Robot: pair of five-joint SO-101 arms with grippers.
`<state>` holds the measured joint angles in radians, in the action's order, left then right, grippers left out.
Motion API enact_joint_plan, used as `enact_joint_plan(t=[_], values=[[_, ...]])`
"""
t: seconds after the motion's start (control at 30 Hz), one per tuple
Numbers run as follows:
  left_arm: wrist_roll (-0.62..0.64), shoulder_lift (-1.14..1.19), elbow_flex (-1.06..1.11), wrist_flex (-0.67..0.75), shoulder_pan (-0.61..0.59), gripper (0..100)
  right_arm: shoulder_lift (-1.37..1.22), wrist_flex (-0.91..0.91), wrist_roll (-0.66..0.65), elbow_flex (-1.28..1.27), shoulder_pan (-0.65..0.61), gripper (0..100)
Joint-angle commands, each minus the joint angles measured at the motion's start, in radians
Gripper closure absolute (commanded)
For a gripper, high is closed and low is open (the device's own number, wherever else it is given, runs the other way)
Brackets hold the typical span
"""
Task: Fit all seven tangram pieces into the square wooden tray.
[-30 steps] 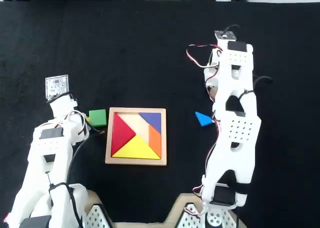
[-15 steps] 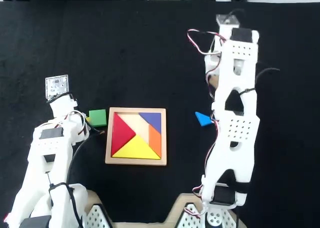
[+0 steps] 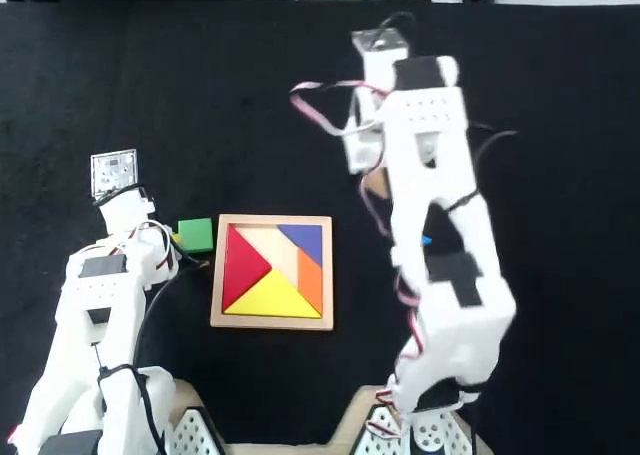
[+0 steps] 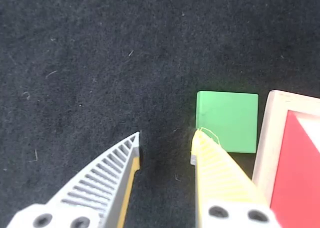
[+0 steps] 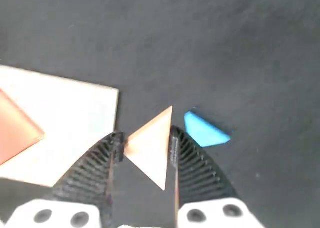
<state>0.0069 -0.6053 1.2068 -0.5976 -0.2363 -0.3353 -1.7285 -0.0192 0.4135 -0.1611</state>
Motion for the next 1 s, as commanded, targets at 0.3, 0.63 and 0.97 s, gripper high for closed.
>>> enact_joint_plan(t=[0.3,0.63,0.97], values=[[-0.011,-0.008,-0.005,0.006,0.013,83,0.173,0.117,0.213,-0.306,-0.242,98.6],[-0.011,-0.008,-0.005,0.012,0.013,83,0.061,0.299,0.348,-0.444,-0.339,98.7],[-0.011,-0.008,-0.005,0.012,0.013,83,0.048,0.292,0.358,-0.518,-0.525,98.7]])
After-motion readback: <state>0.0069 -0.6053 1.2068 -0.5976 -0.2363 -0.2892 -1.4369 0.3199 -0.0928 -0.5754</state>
